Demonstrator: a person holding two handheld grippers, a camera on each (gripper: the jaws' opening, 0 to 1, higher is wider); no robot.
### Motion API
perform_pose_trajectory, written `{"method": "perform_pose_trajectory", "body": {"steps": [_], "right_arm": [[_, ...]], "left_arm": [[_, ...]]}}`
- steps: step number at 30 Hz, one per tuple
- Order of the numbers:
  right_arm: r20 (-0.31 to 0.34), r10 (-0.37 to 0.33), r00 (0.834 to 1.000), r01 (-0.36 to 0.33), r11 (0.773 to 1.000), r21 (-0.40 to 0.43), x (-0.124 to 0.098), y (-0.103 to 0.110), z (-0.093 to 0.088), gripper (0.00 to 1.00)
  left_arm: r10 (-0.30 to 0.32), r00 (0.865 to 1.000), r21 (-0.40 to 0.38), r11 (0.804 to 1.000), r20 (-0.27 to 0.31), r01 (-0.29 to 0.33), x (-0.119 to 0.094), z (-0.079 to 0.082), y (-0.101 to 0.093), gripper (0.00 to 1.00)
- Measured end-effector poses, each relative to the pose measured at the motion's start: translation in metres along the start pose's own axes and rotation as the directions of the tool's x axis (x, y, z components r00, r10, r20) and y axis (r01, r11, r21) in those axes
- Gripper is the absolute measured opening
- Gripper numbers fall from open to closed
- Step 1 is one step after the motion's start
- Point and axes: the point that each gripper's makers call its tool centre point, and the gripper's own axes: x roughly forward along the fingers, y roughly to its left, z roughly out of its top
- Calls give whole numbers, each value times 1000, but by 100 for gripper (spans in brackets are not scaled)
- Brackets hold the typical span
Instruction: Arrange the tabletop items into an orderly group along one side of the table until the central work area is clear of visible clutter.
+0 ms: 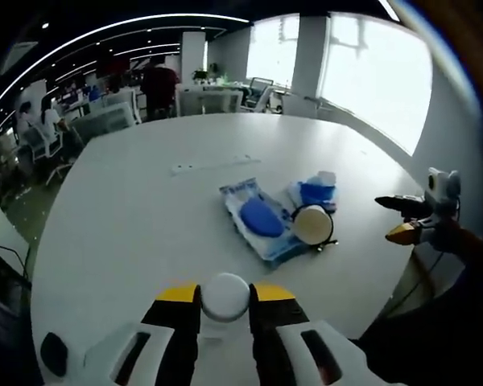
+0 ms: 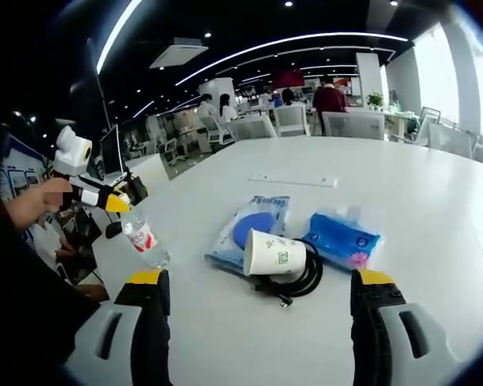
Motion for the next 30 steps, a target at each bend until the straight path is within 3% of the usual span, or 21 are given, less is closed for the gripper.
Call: {"method": "perform_pose_trajectory", "body": {"steps": [10,18,22,30], "right_arm": [[9,1,1000,-1,1000,9,0,1,0,89],[25,-10,1000,10,1000,10,-3,-2,5,90],[34,-21,999,20,1000,17,-4,-4,7,90],[45,-30,999,29,999,22,-3,-2,10,90]], "left_arm": [[5,1000,44,999,-8,-5,0,1,-4,20],[-23,999,119,992,-46,29,5,6,-2,19],[-44,998,135,990,-46,49,4,14,3,18],[-136,990,184,973,-31,140,2,48,13,18]]}}
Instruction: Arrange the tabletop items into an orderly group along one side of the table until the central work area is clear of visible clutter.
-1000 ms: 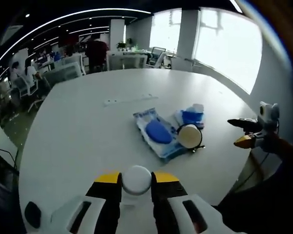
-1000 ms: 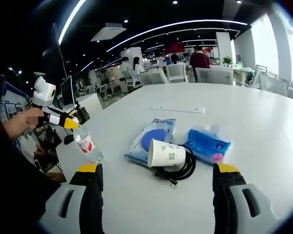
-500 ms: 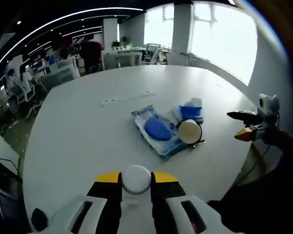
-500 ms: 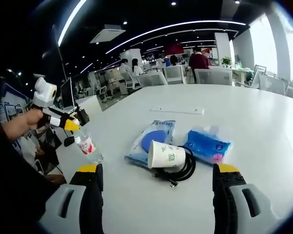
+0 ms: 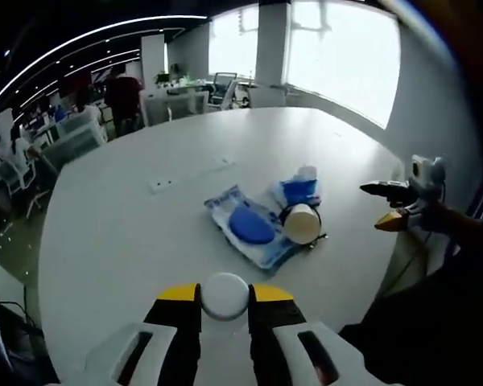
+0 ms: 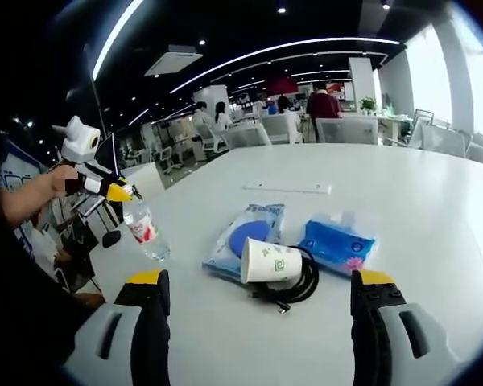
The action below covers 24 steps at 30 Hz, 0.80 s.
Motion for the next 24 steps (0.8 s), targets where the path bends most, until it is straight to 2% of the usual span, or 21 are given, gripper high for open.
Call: {"method": "perform_pose_trajectory", "body": {"steps": [8,16,20,24], "right_arm": [[13,-16,1000,15,1000,5,1,1,5,90],[22,-33,999,33,999,8,2,3,6,90],[23,-41,999,41,999,15,3,4,6,90],[26,-52,998,51,998,24,3,5,6,90]], "left_arm": [[-72,997,75,995,-5,72,-3,23,11,18],[-123,992,141,982,-25,125,2,33,21,18],[-172,984,225,958,-44,178,12,36,27,18],[-191,979,253,946,-63,201,21,37,32,18]]}}
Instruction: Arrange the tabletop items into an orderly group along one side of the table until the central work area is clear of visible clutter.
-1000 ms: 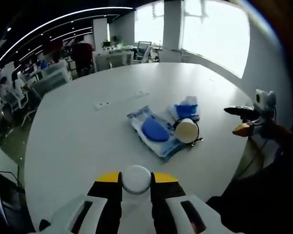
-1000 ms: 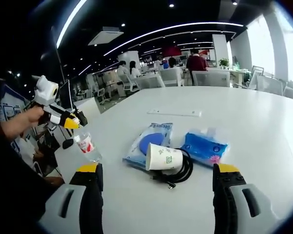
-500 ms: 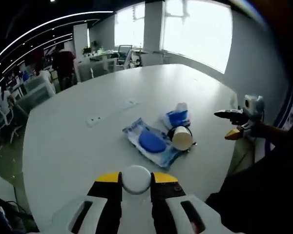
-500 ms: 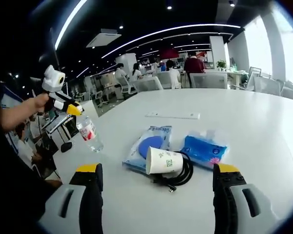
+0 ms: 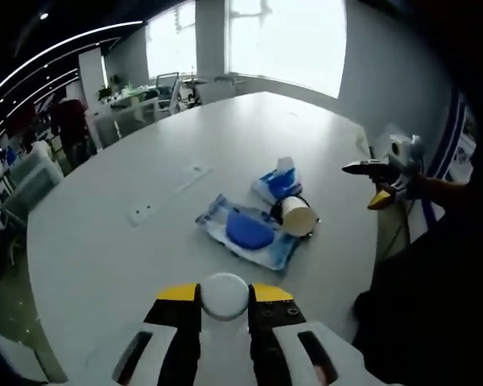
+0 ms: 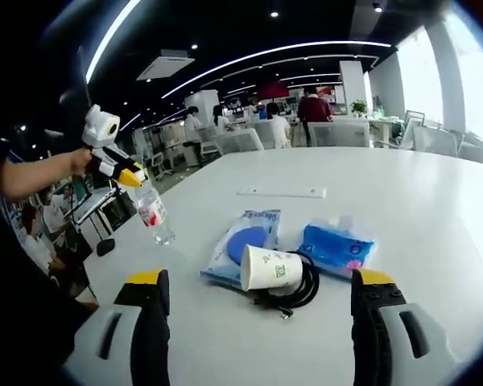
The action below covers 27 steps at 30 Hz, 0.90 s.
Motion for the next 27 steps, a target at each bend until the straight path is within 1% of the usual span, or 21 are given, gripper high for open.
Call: {"method": "perform_pose_trajectory", "body": {"steps": [5,6,7,8,11,13,16,19,20,21,22,23,25,27], "right_arm": [[-4,-9,1000,9,1000,0,0,1,-1,90],[-4,-9,1000,9,1000,0,0,2,-1,90],[-6,-9,1000,9,1000,-2,1,2,-1,90],[-8,-10,1000,10,1000,-7,1,3,-1,90],[-9,-13,1000,13,1000,-5,1,3,-1,90],[-10,-16,1000,16,1000,-4,1,4,-2,90],[-13,-21,1000,21,1000,-2,0,5,-4,90],[-15,-23,1000,23,1000,2,-1,6,-6,90],[-18,-24,1000,24,1000,3,-2,6,-8,90],[-21,-26,999,26,1000,2,-2,6,-9,90],[-22,-27,999,27,1000,2,-2,7,-10,90],[-23,-28,999,28,1000,3,-2,7,-10,90],[-23,-32,999,32,999,4,-2,7,-10,90],[-25,-34,999,34,999,5,-1,7,-11,90]], "left_arm": [[-30,999,73,997,-9,31,7,1,6,18],[-52,999,115,992,-10,53,9,2,6,18],[-56,998,128,990,-18,58,10,2,7,18],[-73,997,158,984,-19,76,12,3,8,18],[-100,994,195,975,-34,105,16,4,10,18],[-120,992,205,971,-36,125,19,6,13,18],[-152,987,217,963,-57,161,24,6,15,18],[-155,986,225,960,-69,166,28,6,19,18],[-156,984,257,951,-86,173,31,5,21,18],[-161,983,266,947,-94,180,31,5,20,18],[-167,981,290,938,-104,190,32,4,20,18],[-169,980,290,937,-109,194,33,4,22,18],[-168,977,326,923,-130,202,35,3,25,18],[-150,977,349,917,-149,194,37,3,28,18]]}}
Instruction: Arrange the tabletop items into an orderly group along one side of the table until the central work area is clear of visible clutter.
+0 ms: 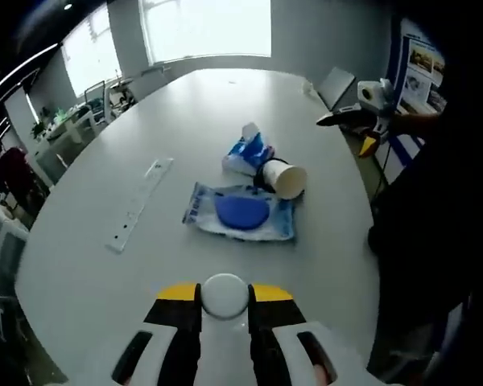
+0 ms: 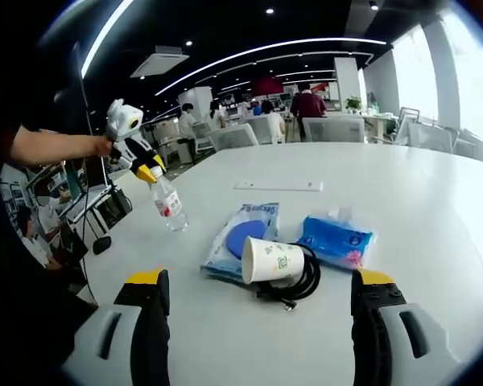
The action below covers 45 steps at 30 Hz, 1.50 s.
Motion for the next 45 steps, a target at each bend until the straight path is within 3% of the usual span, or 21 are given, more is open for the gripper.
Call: {"method": "perform_pose_trajectory", "body": {"steps": [8,20,23,24,32,34,45], "right_arm": [[0,-8,1000,8,1000,1,4,-3,2,90],[-6,-9,1000,9,1000,1,10,-2,3,90],[-10,-6,1000,6,1000,-2,11,-1,3,90],[-8,-6,1000,6,1000,-4,11,-1,4,90],[-8,-3,1000,3,1000,-3,13,1,5,89],[-10,-3,1000,3,1000,-2,14,1,4,89],[-13,1,1000,-1,1000,2,18,1,3,89]], "left_arm": [[-34,998,75,996,-48,38,8,-11,10,18],[-83,994,92,992,-73,89,10,-15,18,19],[-104,992,121,986,-67,111,10,-15,17,20],[-102,992,165,980,-76,113,9,-15,18,20],[-107,992,148,982,-72,117,10,-11,17,21],[-99,992,96,990,-82,107,9,-12,18,21],[-98,993,126,986,-70,106,9,-16,23,22]]}}
